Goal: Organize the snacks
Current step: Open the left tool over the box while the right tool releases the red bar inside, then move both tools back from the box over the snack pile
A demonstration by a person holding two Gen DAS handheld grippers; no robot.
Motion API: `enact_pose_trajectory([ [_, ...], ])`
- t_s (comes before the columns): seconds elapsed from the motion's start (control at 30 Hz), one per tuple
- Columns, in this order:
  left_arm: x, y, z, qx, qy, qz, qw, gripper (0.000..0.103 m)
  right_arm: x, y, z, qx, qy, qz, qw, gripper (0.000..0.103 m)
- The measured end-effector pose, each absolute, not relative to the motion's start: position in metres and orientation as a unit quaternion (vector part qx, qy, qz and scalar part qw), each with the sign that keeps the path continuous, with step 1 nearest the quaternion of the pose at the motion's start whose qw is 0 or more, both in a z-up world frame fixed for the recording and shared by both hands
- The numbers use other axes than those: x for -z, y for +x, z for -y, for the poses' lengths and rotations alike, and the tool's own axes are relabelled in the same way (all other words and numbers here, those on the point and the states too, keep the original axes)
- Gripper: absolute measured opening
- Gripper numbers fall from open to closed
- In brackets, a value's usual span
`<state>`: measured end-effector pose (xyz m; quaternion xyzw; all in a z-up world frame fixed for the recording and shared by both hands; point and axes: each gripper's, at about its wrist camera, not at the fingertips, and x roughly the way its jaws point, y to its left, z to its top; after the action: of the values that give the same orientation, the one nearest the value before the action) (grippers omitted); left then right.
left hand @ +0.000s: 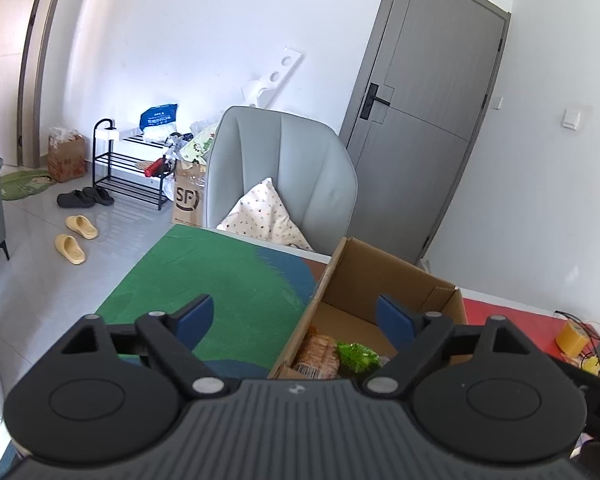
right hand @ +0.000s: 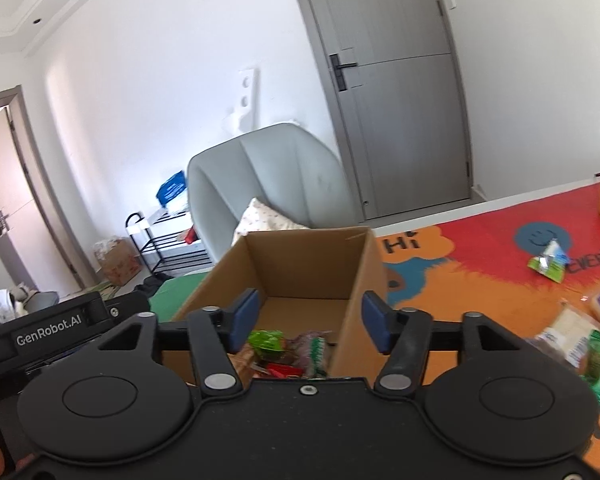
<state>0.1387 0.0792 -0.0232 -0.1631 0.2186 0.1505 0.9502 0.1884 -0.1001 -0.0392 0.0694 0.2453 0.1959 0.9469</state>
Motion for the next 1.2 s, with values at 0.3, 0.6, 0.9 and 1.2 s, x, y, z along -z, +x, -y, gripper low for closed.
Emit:
enact_pose_trajectory([
  [0.3,0.033,0.127,-0.064,-0.146,-0.157,-0.232,0.949,0.092,0.047,0.173,0.122,-0.179,0.071,-0.250,0.949,0.077],
  [0.6,0.040,0.117,-0.047,-0.138,-0.142,-0.243,0.950,0.093,0.054,0.152,0.144,-0.165,0.082,-0.247,0.951,0.096],
  [0.9,0.042,0.105,-0.015,-0.119,-0.132,-0.241,0.954,0.093,0.057,0.134,0.175,-0.129,0.091,-0.235,0.959,0.103],
  [1.2,0.039,0.094,0.011,-0.113,-0.113,-0.242,0.957,0.096,0.057,0.115,0.204,-0.112,0.088,-0.236,0.961,0.103],
])
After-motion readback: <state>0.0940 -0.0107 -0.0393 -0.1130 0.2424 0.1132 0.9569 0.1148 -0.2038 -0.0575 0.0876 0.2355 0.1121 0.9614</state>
